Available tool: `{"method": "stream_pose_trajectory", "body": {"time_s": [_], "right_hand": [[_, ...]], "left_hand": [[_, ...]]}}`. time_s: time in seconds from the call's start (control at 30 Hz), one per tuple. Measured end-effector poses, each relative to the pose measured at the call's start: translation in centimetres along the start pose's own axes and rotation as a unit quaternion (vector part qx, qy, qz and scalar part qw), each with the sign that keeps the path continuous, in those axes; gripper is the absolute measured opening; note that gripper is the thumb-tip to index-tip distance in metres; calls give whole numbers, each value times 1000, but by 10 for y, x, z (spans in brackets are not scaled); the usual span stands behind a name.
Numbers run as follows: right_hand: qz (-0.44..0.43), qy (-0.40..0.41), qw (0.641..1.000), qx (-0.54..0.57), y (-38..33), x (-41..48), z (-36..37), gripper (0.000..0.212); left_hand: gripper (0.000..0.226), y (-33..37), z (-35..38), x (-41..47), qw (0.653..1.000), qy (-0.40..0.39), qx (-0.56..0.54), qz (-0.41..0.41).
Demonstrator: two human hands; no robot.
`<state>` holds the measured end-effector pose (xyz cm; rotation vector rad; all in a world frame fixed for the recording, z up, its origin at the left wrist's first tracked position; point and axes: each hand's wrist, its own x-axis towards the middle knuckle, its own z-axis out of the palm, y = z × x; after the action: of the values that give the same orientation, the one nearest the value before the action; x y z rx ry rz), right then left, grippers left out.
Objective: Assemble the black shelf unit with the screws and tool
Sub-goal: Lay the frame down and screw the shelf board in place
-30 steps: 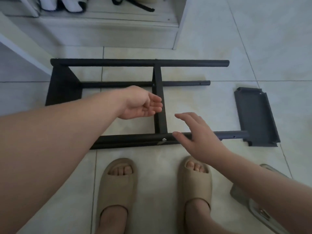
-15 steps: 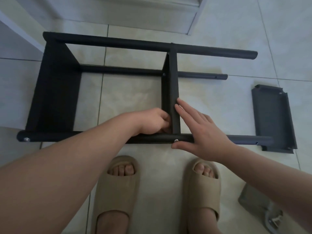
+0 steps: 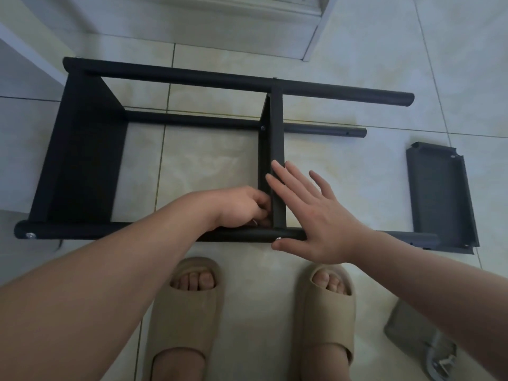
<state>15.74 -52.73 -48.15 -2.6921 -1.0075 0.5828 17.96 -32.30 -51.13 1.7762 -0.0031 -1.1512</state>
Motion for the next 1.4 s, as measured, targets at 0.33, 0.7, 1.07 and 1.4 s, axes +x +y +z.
{"method": "stream_pose_trajectory", "body": {"time_s": [0.33, 0.7, 1.07, 1.4], "right_hand": [[-10, -14, 998, -56, 1, 1, 2, 101], [-12, -2, 999, -47, 3, 3, 5, 103], [-14, 17, 999, -48, 3, 2, 8, 102], [-13, 27, 998, -46, 2, 2, 10, 102]], "left_hand": [[17, 0, -3, -2, 1000, 1, -13, -18], [16, 0, -3, 8, 1000, -2, -10, -26], [16, 0, -1, 14, 993, -16, -98, -63], [13, 1, 0, 12, 994, -3, -56, -89]]}}
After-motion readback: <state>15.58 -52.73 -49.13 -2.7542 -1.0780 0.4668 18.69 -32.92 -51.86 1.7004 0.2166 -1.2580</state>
